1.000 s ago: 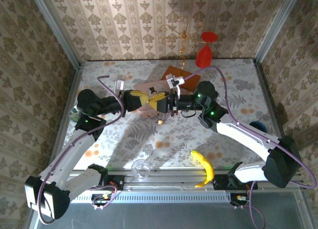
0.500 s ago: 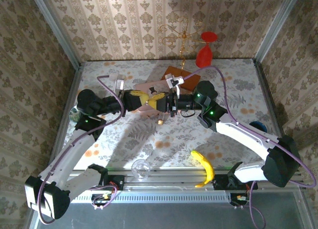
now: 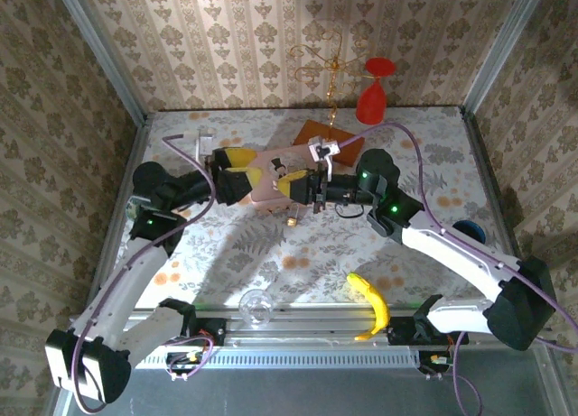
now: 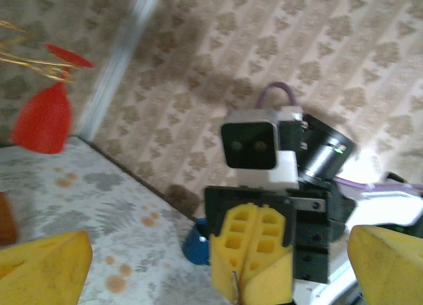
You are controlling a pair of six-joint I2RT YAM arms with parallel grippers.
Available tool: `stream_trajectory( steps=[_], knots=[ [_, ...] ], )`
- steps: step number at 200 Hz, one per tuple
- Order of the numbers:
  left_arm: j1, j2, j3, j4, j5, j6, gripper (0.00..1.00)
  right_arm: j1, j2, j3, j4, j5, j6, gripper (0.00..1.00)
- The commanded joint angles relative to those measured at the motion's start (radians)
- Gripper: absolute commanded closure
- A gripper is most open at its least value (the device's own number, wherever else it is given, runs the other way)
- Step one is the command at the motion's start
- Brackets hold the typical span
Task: Unlock the padlock with the key
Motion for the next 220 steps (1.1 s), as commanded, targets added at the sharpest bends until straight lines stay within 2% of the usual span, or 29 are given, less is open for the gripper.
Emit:
stream_trajectory(
  steps=[1,24,48,92,116,147,194,202,220],
  knots=[
    [-0.015,-0.067,0.029,-0.321,-0.222,0.205,0.00,-0.009,-0.050,-0.021,-0.147,0.081,-0.061,1.00],
    [-0.103,-0.094,0.052,-0.548,-0.496,0.361,0.00,-0.020,-0.086,-0.054,-0.253,0.135,-0.078,1.00],
    [-0.234,-0.059,0.047,-0.670,-0.729,0.389,0.00,-0.045,-0.138,-0.117,-0.332,0.171,-0.082,1.00],
    [-0.399,0.096,-0.025,-0.692,-0.964,0.315,0.11,-0.118,-0.244,-0.269,-0.420,0.219,-0.050,1.00],
    [-0.439,0.194,-0.063,-0.651,-1.002,0.266,0.14,-0.167,-0.305,-0.356,-0.420,0.217,-0.019,1.00],
    [-0.482,0.319,-0.062,-0.636,-1.026,0.266,0.14,-0.227,-0.367,-0.430,-0.457,0.241,-0.005,1.00],
    [-0.545,0.576,0.030,-0.619,-1.089,0.295,0.15,-0.245,-0.380,-0.480,-0.465,0.302,0.001,1.00],
    [-0.548,0.618,0.057,-0.617,-1.098,0.303,0.16,-0.244,-0.378,-0.484,-0.465,0.315,0.002,1.00],
    [-0.549,0.704,0.113,-0.613,-1.115,0.310,0.27,-0.244,-0.382,-0.494,-0.453,0.323,0.004,1.00]
  ],
)
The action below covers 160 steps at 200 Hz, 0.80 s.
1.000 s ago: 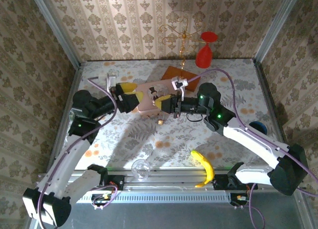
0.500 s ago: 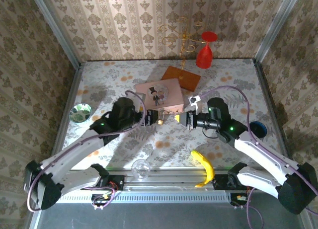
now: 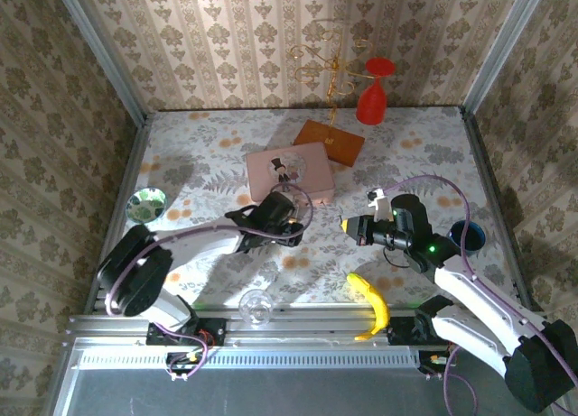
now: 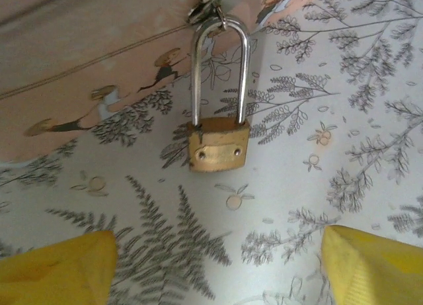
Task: Unlock the padlock with the key
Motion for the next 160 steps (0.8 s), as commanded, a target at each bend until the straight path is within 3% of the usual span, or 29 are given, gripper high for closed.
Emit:
stream_trajectory(
  steps=[1,50,124,160],
  knots=[
    [-0.006,0.081,0.083,0.013,-0.062,0.021,0.27,-0.004,-0.012,-0.019,0.002,0.046,0.014,1.00],
    [0.007,0.215,0.177,-0.006,-0.125,0.030,0.27,-0.006,-0.020,-0.020,0.022,0.052,0.010,1.00],
    [0.038,0.284,0.214,0.018,-0.140,0.005,0.46,-0.008,0.024,-0.003,0.055,0.037,0.010,1.00],
    [0.052,0.291,0.214,0.045,-0.145,-0.032,0.61,-0.007,0.061,0.007,0.064,0.037,0.006,1.00]
  ],
)
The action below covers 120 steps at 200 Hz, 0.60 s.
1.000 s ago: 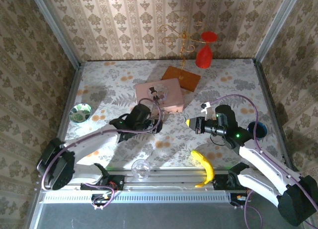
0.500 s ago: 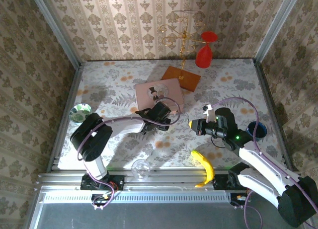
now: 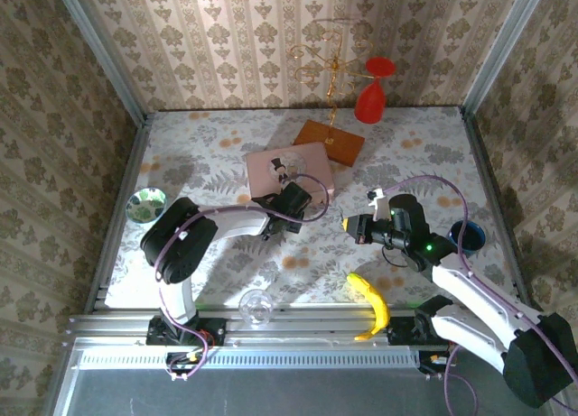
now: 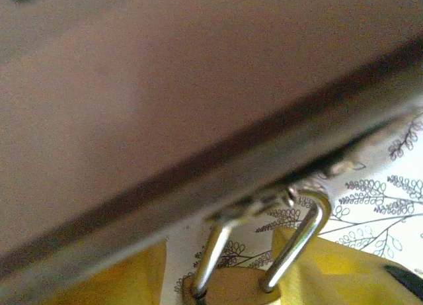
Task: Unlock the padlock with the key
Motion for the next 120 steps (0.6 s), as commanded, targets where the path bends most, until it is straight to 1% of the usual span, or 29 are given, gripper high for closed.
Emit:
stream_trajectory(
  steps=[1,28,43,73,104,120],
  knots=[
    [0.017,0.013,0.029,0.023,-0.028,-0.032,0.61,-0.006,0.022,0.019,0.028,0.001,0.007,1.00],
    [0.021,0.018,0.036,0.032,-0.013,-0.050,0.62,-0.005,0.059,0.019,0.055,-0.006,0.010,1.00],
    [0.021,0.021,0.040,0.034,0.000,-0.063,0.59,-0.006,0.080,0.016,0.072,-0.014,0.015,1.00],
    [0.021,0.023,0.033,0.052,0.021,-0.096,0.58,-0.004,0.112,0.004,0.110,-0.024,0.025,1.00],
    [0.016,0.020,0.024,0.055,-0.002,-0.130,0.44,-0.002,0.144,-0.012,0.147,-0.040,0.033,1.00],
    [0.013,0.013,0.015,0.053,-0.040,-0.151,0.43,-0.001,0.159,-0.018,0.169,-0.047,0.040,1.00]
  ],
)
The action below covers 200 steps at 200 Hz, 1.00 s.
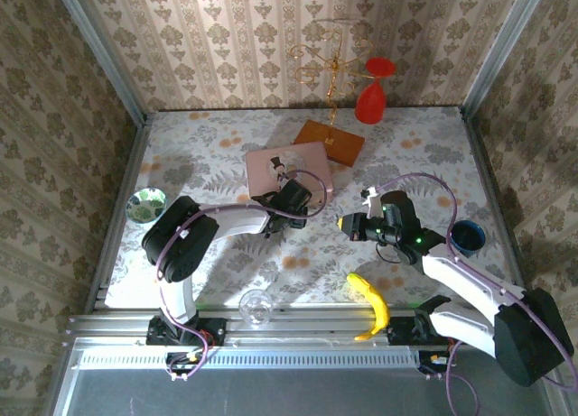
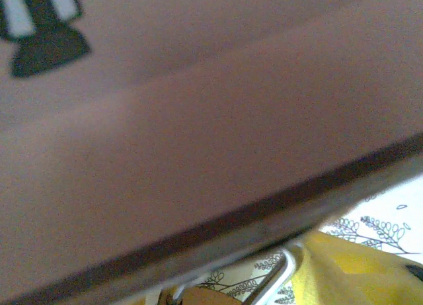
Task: Unlock the padlock with the key
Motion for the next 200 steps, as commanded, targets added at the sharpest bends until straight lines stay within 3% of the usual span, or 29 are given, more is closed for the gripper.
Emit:
stream_trajectory(
  steps=[1,26,66,106,138,200],
  knots=[
    [0.002,0.000,0.002,0.007,-0.065,-0.048,0.43,-0.001,0.019,-0.018,0.061,-0.027,0.018,1.00],
    [-0.011,0.000,0.012,-0.028,-0.134,-0.056,0.46,0.001,0.031,-0.020,0.081,-0.034,0.024,1.00],
    [-0.027,0.023,0.056,-0.078,-0.143,-0.016,0.55,0.003,0.033,-0.017,0.081,-0.037,0.026,1.00],
    [-0.028,0.021,0.052,-0.047,-0.158,-0.065,0.55,0.002,0.033,-0.021,0.086,-0.038,0.027,1.00],
    [-0.023,0.011,0.050,-0.051,-0.228,-0.101,0.45,0.004,0.021,-0.026,0.084,-0.040,0.029,1.00],
    [0.018,-0.008,0.013,-0.031,-0.278,-0.172,0.50,0.004,0.007,-0.027,0.084,-0.045,0.031,1.00]
  ],
)
